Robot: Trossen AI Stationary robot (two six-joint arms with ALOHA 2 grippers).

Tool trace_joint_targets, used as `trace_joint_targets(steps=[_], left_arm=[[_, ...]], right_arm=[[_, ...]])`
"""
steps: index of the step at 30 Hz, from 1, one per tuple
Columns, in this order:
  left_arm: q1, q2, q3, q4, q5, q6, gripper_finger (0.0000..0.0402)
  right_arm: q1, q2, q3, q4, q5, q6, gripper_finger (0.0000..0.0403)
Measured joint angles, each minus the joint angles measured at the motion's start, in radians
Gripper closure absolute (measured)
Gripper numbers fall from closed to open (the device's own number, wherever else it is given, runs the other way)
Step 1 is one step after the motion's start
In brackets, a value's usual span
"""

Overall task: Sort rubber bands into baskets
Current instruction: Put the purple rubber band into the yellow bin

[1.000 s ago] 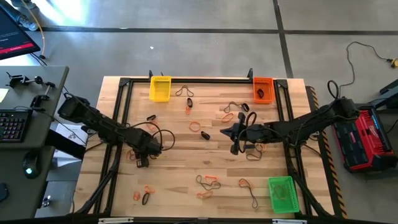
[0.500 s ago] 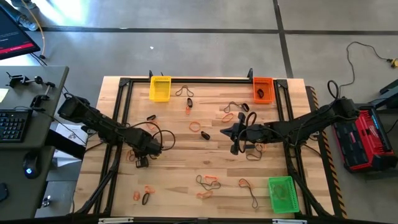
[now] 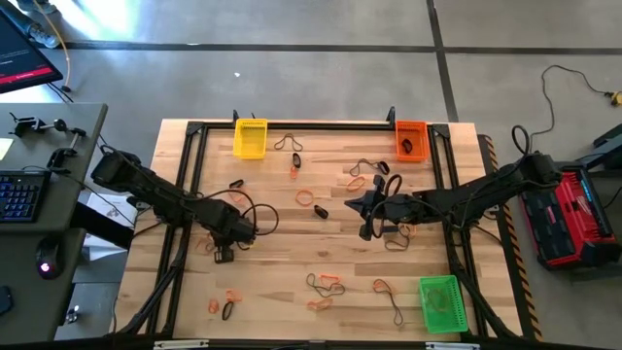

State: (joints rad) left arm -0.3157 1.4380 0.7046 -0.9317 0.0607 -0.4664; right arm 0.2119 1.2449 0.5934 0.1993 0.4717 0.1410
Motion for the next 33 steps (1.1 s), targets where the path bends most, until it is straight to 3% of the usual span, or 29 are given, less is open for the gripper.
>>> trace_joint_targets(steps=[13,33], left_arm=[[0.0,-0.001,0.064,-0.13,-0.058,0.016,0.0401],[0.0,-0.002,0.21,-0.18,-0.078,0.076,0.0401]], right_arm=[[0.0,0.0,0.0,0.0,0.002,0.0,0.0403],[0.0,0.0,0.0,0.0,0.001,0.0,0.0403]])
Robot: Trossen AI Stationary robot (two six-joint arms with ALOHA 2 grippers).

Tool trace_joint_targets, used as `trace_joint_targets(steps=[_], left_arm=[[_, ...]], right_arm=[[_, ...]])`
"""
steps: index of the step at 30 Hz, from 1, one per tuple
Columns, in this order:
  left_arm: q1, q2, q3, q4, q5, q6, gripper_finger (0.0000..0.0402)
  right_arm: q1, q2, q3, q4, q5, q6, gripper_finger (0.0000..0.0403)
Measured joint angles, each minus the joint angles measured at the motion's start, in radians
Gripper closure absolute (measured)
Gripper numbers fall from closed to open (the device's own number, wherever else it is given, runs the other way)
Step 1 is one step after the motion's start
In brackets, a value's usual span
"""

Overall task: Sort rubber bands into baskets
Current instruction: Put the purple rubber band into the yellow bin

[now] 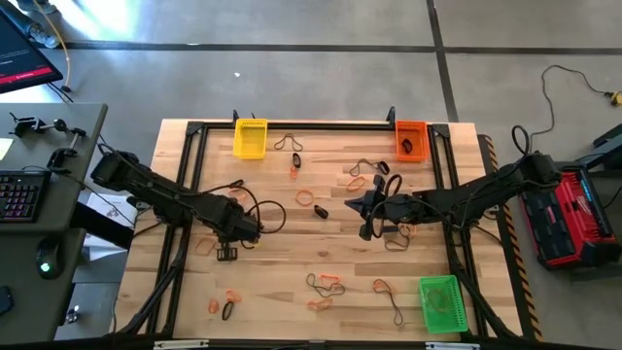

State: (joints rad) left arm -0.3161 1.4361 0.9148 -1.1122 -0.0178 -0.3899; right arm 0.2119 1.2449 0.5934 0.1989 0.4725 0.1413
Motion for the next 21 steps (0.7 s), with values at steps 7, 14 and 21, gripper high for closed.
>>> trace_joint_targets(steps=[7,14,21], left_arm=[[0.003,0.0,0.035,-0.001,-0.029,0.019,0.0401],[0.024,0.0,0.046,-0.001,-0.056,0.045,0.0401],[0.082,0.0,0.046,-0.001,-0.074,0.12,0.0401]], right_arm=[[0.0,0.0,0.0,0.0,0.0,0.0,0.0403],[0.0,0.0,0.0,0.0,0.0,0.0,0.0403],[0.0,0.0,0.0,0.0,0.0,0.0,0.0403]])
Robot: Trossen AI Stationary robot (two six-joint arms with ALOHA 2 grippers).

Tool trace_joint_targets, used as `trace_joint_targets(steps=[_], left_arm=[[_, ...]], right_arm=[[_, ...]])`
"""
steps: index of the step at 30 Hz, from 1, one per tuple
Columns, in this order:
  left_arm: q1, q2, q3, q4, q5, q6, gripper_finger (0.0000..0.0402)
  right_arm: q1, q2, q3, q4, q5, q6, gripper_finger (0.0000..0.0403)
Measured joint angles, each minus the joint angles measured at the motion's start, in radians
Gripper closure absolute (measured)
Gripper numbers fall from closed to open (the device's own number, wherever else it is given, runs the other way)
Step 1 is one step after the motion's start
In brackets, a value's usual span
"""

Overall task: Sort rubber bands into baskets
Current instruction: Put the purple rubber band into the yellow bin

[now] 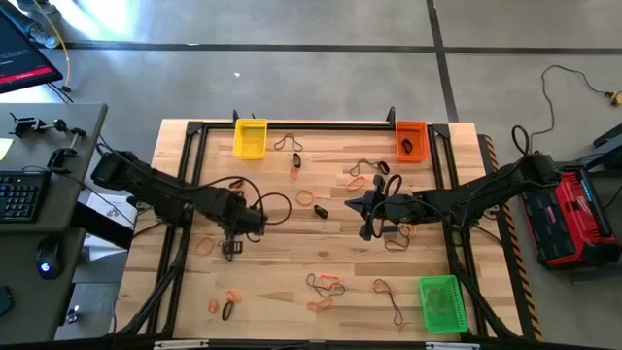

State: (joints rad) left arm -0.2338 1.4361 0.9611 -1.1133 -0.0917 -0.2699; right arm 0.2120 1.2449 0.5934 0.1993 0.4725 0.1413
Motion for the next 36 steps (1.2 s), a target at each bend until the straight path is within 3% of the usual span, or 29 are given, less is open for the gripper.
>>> trace_joint_targets(steps=[11,17,26,36], left_arm=[[0.094,0.0,0.0,0.0,-0.001,0.121,0.0401],[0.135,-0.003,0.036,0.001,-0.055,0.163,0.0401],[0.229,-0.088,0.123,0.032,-0.068,0.196,0.0401],[0.335,-0.152,0.126,0.142,-0.068,0.223,0.0401]], right_arm=[[-0.002,0.0,0.0,0.0,0.0,0.026,0.0403],[-0.002,0.0,0.0,0.0,0.0,0.026,0.0403],[-0.002,0.0,0.0,-0.018,0.0,0.038,0.0403],[-0.002,0.0,0.0,-0.04,0.0,0.042,0.0403]])
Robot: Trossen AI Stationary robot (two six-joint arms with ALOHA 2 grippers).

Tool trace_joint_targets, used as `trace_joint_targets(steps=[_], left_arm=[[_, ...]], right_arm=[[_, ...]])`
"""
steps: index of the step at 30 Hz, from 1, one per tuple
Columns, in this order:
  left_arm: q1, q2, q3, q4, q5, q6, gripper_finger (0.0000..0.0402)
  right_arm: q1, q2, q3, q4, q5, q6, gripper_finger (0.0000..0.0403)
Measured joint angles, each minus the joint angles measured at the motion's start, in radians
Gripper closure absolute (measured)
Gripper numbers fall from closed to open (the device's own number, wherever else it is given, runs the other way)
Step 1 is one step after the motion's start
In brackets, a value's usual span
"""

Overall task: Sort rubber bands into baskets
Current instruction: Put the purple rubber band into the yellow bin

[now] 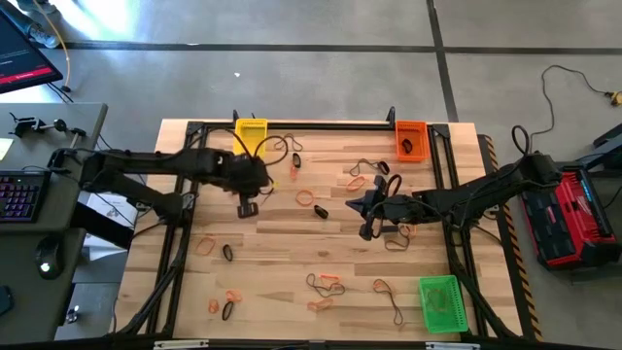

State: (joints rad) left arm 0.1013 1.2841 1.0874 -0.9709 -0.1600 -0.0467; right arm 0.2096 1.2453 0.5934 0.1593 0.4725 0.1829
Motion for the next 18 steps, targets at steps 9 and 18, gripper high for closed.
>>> trace_joint_targets(steps=[9,18], left_arm=[[0.162,0.0,0.0,0.064,-0.003,0.101,0.0401],[0.339,0.0,0.0,0.132,-0.005,0.13,0.0401]], right_arm=[[0.0,0.0,0.0,0.01,0.0,-0.006,0.0403],[0.0,0.0,0.0,0.042,0.0,-0.034,0.0403]])
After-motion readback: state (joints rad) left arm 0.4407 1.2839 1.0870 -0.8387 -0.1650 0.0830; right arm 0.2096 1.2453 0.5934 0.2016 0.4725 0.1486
